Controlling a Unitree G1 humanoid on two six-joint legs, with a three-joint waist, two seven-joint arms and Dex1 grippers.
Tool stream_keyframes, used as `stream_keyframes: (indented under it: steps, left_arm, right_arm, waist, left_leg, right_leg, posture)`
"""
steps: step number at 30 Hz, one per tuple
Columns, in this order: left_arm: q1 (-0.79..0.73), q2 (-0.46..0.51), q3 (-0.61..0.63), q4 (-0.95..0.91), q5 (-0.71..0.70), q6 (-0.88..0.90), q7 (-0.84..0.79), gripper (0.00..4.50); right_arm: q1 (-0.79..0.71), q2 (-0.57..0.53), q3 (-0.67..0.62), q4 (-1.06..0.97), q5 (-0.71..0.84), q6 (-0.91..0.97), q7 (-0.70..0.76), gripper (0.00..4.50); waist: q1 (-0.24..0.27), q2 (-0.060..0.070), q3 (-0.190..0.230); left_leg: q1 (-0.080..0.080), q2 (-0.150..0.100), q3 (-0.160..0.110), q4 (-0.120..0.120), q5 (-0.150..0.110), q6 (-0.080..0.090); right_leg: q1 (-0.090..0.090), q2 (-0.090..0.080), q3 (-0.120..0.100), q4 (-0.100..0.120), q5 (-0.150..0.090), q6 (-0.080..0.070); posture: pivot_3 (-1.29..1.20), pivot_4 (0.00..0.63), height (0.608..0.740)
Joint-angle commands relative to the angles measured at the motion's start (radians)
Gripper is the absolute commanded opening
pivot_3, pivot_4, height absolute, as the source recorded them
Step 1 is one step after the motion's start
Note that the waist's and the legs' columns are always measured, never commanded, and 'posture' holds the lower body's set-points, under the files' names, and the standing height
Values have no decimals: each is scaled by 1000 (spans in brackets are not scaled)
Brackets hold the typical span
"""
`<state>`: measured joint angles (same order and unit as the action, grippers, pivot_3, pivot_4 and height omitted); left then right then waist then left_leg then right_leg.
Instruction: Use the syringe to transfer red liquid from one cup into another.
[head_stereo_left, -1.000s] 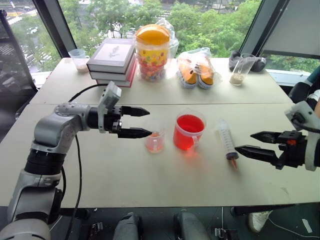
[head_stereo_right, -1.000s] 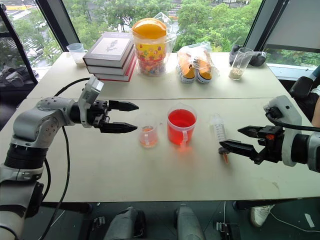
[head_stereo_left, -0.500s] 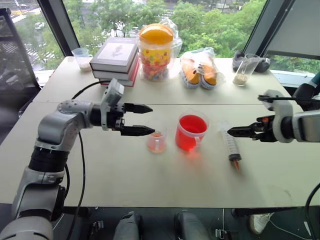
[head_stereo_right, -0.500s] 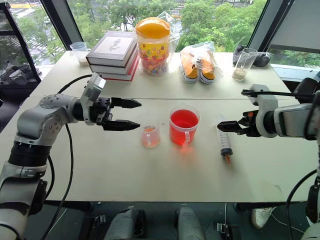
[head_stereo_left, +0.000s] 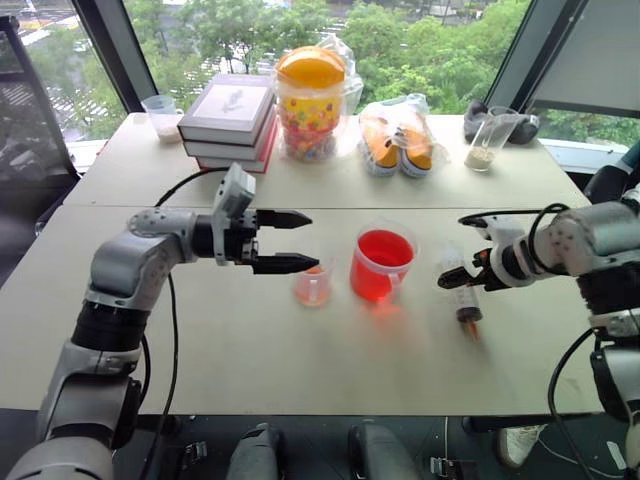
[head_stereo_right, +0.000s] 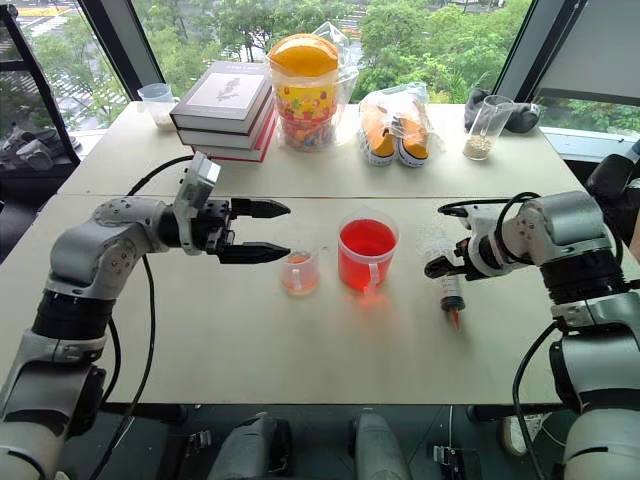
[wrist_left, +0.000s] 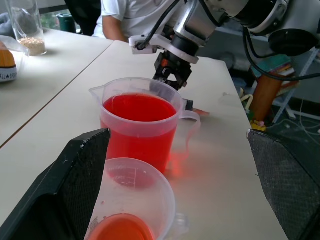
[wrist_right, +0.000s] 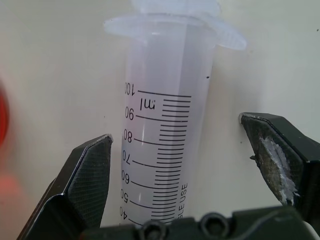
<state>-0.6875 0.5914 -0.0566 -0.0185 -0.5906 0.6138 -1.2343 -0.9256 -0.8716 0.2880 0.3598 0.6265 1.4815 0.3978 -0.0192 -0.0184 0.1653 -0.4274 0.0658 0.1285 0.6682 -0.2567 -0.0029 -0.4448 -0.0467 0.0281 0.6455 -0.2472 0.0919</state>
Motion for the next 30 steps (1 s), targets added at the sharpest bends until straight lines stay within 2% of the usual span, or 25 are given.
stream_keyframes:
  steps: [1,2,6,7,11,14,17,21,23,25,26,30]
  left_arm:
    - [11,-5,15,-38,-5,-20,13,4500]
    - [13,-7,16,-41,-6,-20,16,4500]
    - [30,-12,17,-54,-7,-27,30,4500]
    - [32,-12,17,-59,-7,-27,33,4500]
    - [27,-5,22,-54,-9,-24,31,4500]
    - [14,3,19,-48,-4,-26,26,4500]
    - [-13,12,17,-37,-3,-24,17,4500]
    - [-42,21,9,0,7,-35,-10,4500]
    - [-69,19,-4,22,21,-45,-25,4500]
    - [-94,14,-10,45,28,-49,-38,4500]
    - [-106,12,-13,57,28,-50,-45,4500]
    - [-143,2,-23,96,43,-63,-70,4500]
  right_arm:
    - [-44,20,47,34,-80,-46,66,3973]
    - [-49,22,59,42,-99,-57,84,3624]
    - [-70,47,116,93,-181,-111,161,1604]
    - [-71,48,119,96,-193,-114,177,1398]
    - [-75,43,84,95,-231,-96,206,1397]
    - [-91,24,-29,75,-236,-59,180,1397]
    - [-103,3,-229,-44,-222,-70,130,1397]
    - [-76,43,-467,-276,-170,-52,88,1397]
    - [-99,120,-616,-402,-136,-18,48,1397]
    - [-96,228,-724,-534,-88,-153,22,1397]
    - [-78,280,-753,-601,-74,-239,13,1397]
    - [13,433,-785,-770,11,-341,6,1397]
  waist:
    - [-2,0,0]
    - [-2,0,0]
    - [-4,0,0]
    - [-5,-1,0]
    - [-7,-1,0]
    - [-4,0,0]
    - [2,0,0]
    - [6,0,0]
    - [6,0,0]
    - [1,0,0]
    - [0,0,0]
    - [5,0,0]
  left_leg:
    - [0,0,0,0,0,0]
    - [0,0,0,0,0,0]
    - [1,0,0,0,0,0]
    - [1,0,0,0,0,0]
    - [2,0,0,1,0,0]
    - [1,0,0,1,0,0]
    - [0,0,0,0,0,0]
    - [-1,0,0,-1,0,0]
    - [-1,0,0,-1,0,0]
    - [-1,0,0,-1,0,0]
    - [0,0,0,-1,0,0]
    - [0,0,-1,-1,1,-1]
  right_leg:
    - [0,0,0,0,0,0]
    - [0,0,0,0,0,0]
    - [1,0,0,0,0,0]
    - [1,0,0,0,0,0]
    - [2,0,0,1,0,0]
    - [1,0,0,1,0,0]
    - [0,0,0,1,0,0]
    - [-2,0,0,0,0,0]
    - [-2,0,-1,0,0,0]
    - [-1,0,-1,1,0,0]
    - [-1,0,-1,1,0,0]
    - [0,1,-2,2,0,0]
  posture:
    - [0,150,740]
    - [0,150,740]
    - [0,150,740]
    - [0,150,740]
    - [0,150,740]
    - [0,150,740]
    - [0,150,740]
    - [0,150,740]
    - [0,150,740]
    - [0,150,740]
    - [0,150,740]
    - [0,150,740]
